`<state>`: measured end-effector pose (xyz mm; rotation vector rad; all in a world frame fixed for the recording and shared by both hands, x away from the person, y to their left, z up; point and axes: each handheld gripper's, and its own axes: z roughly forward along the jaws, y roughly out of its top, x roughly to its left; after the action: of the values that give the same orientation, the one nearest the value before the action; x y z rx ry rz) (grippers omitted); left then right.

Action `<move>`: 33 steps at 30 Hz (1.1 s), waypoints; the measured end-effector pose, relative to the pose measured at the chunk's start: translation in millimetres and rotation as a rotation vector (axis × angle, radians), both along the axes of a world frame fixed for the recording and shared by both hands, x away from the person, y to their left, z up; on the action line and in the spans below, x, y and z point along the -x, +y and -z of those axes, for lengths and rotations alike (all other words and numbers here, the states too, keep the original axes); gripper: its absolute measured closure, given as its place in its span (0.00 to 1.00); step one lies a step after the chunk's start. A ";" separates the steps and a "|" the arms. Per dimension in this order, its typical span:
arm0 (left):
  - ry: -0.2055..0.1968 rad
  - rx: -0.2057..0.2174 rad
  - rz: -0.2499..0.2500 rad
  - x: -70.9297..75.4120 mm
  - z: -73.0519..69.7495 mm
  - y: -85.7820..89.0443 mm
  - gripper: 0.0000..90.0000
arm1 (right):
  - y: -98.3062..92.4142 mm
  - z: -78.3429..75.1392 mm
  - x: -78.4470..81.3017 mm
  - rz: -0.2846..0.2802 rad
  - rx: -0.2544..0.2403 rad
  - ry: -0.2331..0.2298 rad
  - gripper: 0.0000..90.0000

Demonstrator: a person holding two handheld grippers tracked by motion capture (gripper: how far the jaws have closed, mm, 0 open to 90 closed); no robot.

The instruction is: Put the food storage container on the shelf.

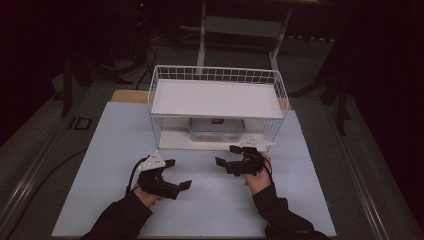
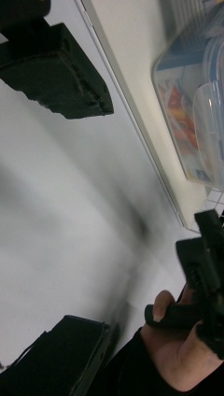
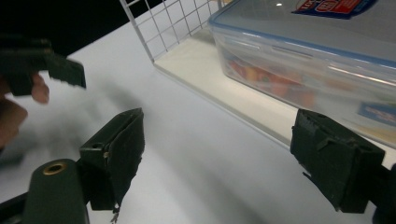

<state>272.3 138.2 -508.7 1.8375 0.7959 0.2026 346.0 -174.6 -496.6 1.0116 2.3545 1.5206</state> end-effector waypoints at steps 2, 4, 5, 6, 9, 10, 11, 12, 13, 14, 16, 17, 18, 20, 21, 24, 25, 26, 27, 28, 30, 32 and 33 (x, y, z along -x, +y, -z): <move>0.000 0.001 0.001 0.5 -0.1 0.4 0.00 | -1.6 0.3 2.2 0.000 0.003 -0.005 0.19; 0.002 0.001 0.001 1.5 0.3 1.1 0.00 | -3.8 0.5 5.2 -0.002 0.004 -0.004 0.19; 0.003 0.002 0.002 1.9 0.6 1.5 0.00 | -8.9 0.7 11.5 -0.007 0.000 -0.005 0.19; 0.005 0.001 0.001 2.2 0.9 1.6 0.00 | -12.6 0.3 16.8 -0.013 0.014 -0.011 0.18; 0.003 -0.005 0.001 3.6 1.2 1.9 0.00 | -17.0 0.2 22.4 -0.013 0.018 -0.013 0.18; 0.002 -0.008 0.003 4.1 1.1 1.9 0.00 | -19.6 0.5 25.0 -0.015 0.017 -0.011 0.18; 0.000 -0.006 0.004 4.8 1.0 2.1 0.00 | -21.9 0.9 27.8 -0.014 0.017 -0.009 0.18; 0.000 -0.005 0.007 5.5 0.8 2.3 0.00 | -27.1 1.6 33.0 -0.013 0.011 0.001 0.18; 0.001 -0.005 0.007 6.2 0.5 2.6 0.00 | -27.1 1.6 33.0 -0.013 0.011 0.001 0.18; -0.002 -0.004 0.009 7.0 0.3 3.2 0.00 | -29.9 1.8 35.4 -0.013 0.002 0.007 0.18; -0.003 -0.006 0.009 8.7 0.1 4.3 0.00 | -38.0 0.2 43.0 -0.007 0.002 -0.002 0.18; -0.002 -0.005 0.009 9.8 0.1 5.0 0.00 | -38.0 0.2 43.0 -0.007 0.002 -0.002 0.18; -0.005 -0.004 0.011 10.7 0.2 5.6 0.00 | -41.0 -0.3 45.5 -0.002 -0.003 -0.005 0.18; -0.008 -0.006 0.009 13.1 0.0 6.6 0.00 | -48.2 -1.3 51.7 0.002 -0.015 -0.010 0.18; -0.011 -0.006 0.008 14.1 -0.1 7.1 0.00 | -50.5 -1.6 53.7 0.004 -0.017 -0.013 0.18; -0.009 -0.005 0.012 16.8 -0.6 8.3 0.00 | -60.3 -2.2 61.7 0.013 -0.007 -0.029 0.19; -0.007 -0.008 0.013 17.5 -0.8 8.6 0.00 | -63.6 -2.1 64.2 0.019 0.007 -0.036 0.19; -0.006 -0.007 0.016 18.2 -0.9 9.0 0.00 | -70.4 -1.3 69.2 0.033 0.026 -0.047 0.19; -0.006 -0.001 0.017 19.2 -0.8 9.2 0.00 | -70.4 -1.3 69.2 0.033 0.026 -0.047 0.19; -0.007 -0.005 0.019 19.8 -0.9 9.6 0.00 | -76.8 -0.2 73.2 0.037 0.037 -0.044 0.19; -0.005 -0.005 0.021 21.3 -0.5 10.4 0.00 | -79.4 0.5 75.5 0.043 0.043 -0.039 0.19; 0.001 -0.001 0.022 23.0 0.8 11.0 0.00 | -86.3 3.7 80.5 0.051 0.052 -0.023 0.19; 0.001 -0.001 0.022 23.0 0.8 11.0 0.00 | -86.3 3.7 80.5 0.051 0.052 -0.023 0.19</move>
<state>249.3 149.3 -509.6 1.8469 0.7760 0.1875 265.6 -260.9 -500.3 1.0286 2.3217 1.4377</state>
